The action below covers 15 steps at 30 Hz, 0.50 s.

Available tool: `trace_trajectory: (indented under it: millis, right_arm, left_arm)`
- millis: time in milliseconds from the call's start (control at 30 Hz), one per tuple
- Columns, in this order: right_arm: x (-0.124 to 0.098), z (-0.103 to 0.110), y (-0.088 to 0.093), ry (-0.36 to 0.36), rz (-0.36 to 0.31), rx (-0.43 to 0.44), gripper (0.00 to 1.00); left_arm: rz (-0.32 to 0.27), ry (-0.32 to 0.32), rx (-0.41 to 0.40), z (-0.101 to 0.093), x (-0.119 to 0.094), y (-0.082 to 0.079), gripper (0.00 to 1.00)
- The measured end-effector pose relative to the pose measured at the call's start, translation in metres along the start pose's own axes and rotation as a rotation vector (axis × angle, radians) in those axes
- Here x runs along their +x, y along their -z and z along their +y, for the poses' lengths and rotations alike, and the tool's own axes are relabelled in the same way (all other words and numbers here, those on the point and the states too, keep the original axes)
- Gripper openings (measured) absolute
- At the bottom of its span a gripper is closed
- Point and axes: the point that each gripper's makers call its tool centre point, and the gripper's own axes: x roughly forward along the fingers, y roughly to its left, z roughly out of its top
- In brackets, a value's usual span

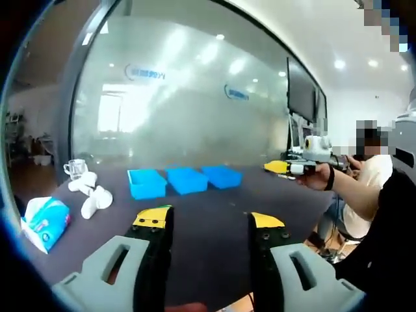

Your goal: Sort the screws, nuts, and washers into the corresponding bins

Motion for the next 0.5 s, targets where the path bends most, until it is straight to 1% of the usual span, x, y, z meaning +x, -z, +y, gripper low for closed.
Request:
trace_trajectory:
  millis: [67,100,233,400,433,500]
  right_arm:
    - [0.007,-0.001,-0.007,0.003,-0.013,-0.002,0.02]
    - [0.014,-0.004,-0.012,0.010,-0.025,-0.004,0.02]
    - [0.038,-0.015,-0.024,0.028,-0.043,-0.012,0.02]
    - [0.072,-0.027,-0.030,0.036,-0.032,-0.017,0.02]
    - [0.080,-0.032,-0.033,0.037,-0.032,-0.018,0.02]
    - [0.097,-0.041,-0.033,0.055,-0.028,-0.016,0.02]
  left_arm:
    - [-0.003,-0.004,-0.002,0.001,-0.001,-0.001,0.44]
    - [-0.004,-0.005,-0.003,0.001,-0.001,-0.001,0.44]
    - [-0.010,-0.006,-0.001,0.001,-0.004,-0.003,0.44]
    - [-0.017,-0.012,-0.001,0.003,-0.006,-0.004,0.44]
    - [-0.018,-0.012,-0.001,0.004,-0.007,-0.005,0.44]
    - [-0.021,-0.016,-0.003,0.005,-0.008,-0.005,0.44]
